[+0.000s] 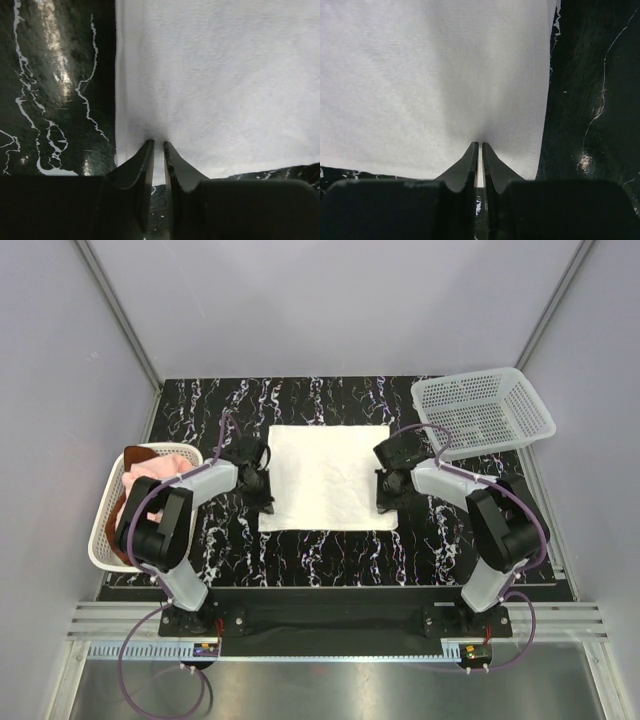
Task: Fold and stack the towels
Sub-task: Fold the towel
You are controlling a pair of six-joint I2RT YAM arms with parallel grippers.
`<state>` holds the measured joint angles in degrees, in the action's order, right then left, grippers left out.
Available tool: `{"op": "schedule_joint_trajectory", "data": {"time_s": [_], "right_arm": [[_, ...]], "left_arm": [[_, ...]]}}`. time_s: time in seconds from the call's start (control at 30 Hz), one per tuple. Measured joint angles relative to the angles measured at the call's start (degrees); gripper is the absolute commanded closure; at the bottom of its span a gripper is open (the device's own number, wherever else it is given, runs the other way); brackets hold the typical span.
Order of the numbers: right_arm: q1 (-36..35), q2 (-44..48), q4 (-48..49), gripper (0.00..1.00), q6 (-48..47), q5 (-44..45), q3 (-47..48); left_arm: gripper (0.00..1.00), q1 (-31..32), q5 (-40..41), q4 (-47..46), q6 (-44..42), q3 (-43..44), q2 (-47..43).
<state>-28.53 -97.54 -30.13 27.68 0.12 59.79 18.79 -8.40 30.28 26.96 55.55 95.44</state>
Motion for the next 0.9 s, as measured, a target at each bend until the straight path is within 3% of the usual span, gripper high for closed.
{"op": "schedule_joint_trajectory", "data": {"time_s": [0.13, 0.57, 0.7, 0.77, 0.9], "right_arm": [[0.0, -1.5, 1.3, 0.88, -0.4, 0.4, -1.4], [-3.5, 9.9, 9.2, 0.88, 5.5, -1.7, -15.5], [-7.3, 12.0, 8.7, 0.87, 7.8, -1.7, -17.4], [-8.5, 12.9, 6.9, 0.85, 8.4, -2.0, -17.6], [-9.0, 14.2, -0.1, 0.82, 8.7, -1.1, -15.5]], "left_arm": [[0.85, 0.5, 2.8, 1.8, -0.2, 1.0, 1.5], [0.81, 2.9, 4.9, 3.5, 1.0, -7.1, -6.3], [0.76, 6.2, 5.2, 8.0, 1.9, -9.4, -9.5], [0.68, 7.8, 5.2, 11.1, 2.1, -9.5, -10.6], [0.63, 8.2, 7.6, 20.3, 0.9, -3.6, -11.8]]}}
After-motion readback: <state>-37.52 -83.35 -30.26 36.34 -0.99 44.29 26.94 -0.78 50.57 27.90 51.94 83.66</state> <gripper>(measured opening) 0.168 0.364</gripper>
